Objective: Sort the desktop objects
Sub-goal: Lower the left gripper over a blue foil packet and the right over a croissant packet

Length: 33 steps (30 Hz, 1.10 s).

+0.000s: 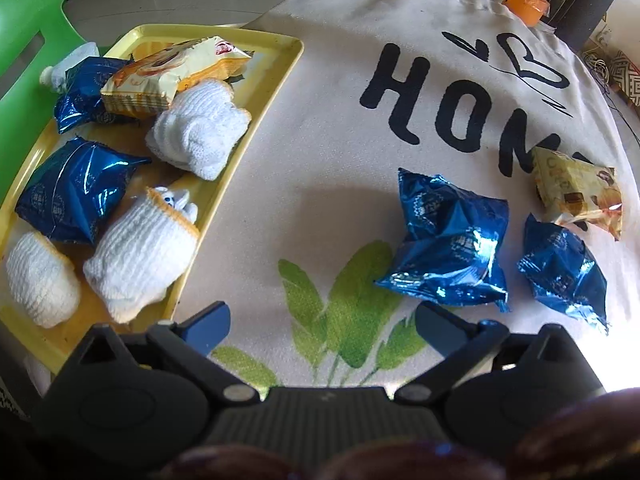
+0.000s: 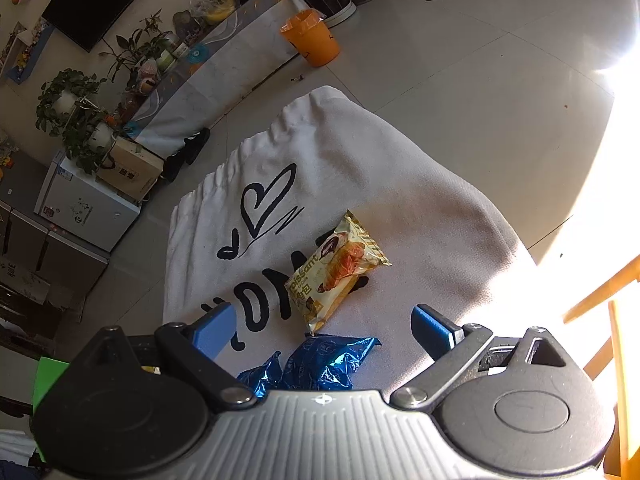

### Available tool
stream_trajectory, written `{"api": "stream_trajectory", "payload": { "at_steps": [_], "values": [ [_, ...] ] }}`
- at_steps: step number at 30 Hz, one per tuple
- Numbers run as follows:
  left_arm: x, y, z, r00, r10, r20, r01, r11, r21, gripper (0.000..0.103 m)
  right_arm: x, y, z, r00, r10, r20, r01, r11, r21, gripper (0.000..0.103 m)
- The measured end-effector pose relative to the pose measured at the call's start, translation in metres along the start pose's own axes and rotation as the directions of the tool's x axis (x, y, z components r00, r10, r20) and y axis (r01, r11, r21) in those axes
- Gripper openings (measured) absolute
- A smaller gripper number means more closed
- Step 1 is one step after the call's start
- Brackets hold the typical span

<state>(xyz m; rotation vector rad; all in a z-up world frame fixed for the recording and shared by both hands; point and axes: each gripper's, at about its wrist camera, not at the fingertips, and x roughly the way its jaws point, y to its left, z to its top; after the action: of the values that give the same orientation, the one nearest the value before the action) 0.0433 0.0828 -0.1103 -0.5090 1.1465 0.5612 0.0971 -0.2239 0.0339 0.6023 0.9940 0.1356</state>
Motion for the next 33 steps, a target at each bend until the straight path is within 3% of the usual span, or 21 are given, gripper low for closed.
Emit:
{"api": "stream_trajectory", "payload": {
  "at_steps": [10, 17, 27, 30, 33],
  "values": [
    [0.0, -0.031, 0.015, 0.992, -0.122, -0.002, 0.122, 0.992, 0.033, 0.102, 0.017, -0.001, 0.001, 0.998, 0.029, -0.052, -0.026, 0.997, 0.067, 0.095],
    [0.022, -0.038, 0.026, 0.996, -0.09, -0.011, 0.091, 0.991, 0.102, 0.102, 0.041, -0.002, 0.003, 0.994, 0.045, -0.101, -0.029, 0.987, 0.159, 0.095],
    [0.027, -0.004, 0.034, 0.999, -0.04, 0.006, 0.039, 0.989, 0.143, 0.102, 0.077, 0.006, 0.007, 0.992, 0.007, -0.129, 0.013, 0.989, 0.15, 0.095],
    [0.025, 0.003, 0.035, 0.996, -0.093, 0.01, 0.091, 0.989, 0.113, 0.102, 0.092, 0.006, 0.01, 0.991, -0.005, -0.137, 0.026, 0.988, 0.151, 0.095],
    [0.02, -0.005, 0.037, 0.988, -0.154, 0.021, 0.149, 0.978, 0.144, 0.102, 0.111, 0.002, 0.013, 0.987, -0.014, -0.161, 0.042, 0.984, 0.175, 0.095]
  ]
}}
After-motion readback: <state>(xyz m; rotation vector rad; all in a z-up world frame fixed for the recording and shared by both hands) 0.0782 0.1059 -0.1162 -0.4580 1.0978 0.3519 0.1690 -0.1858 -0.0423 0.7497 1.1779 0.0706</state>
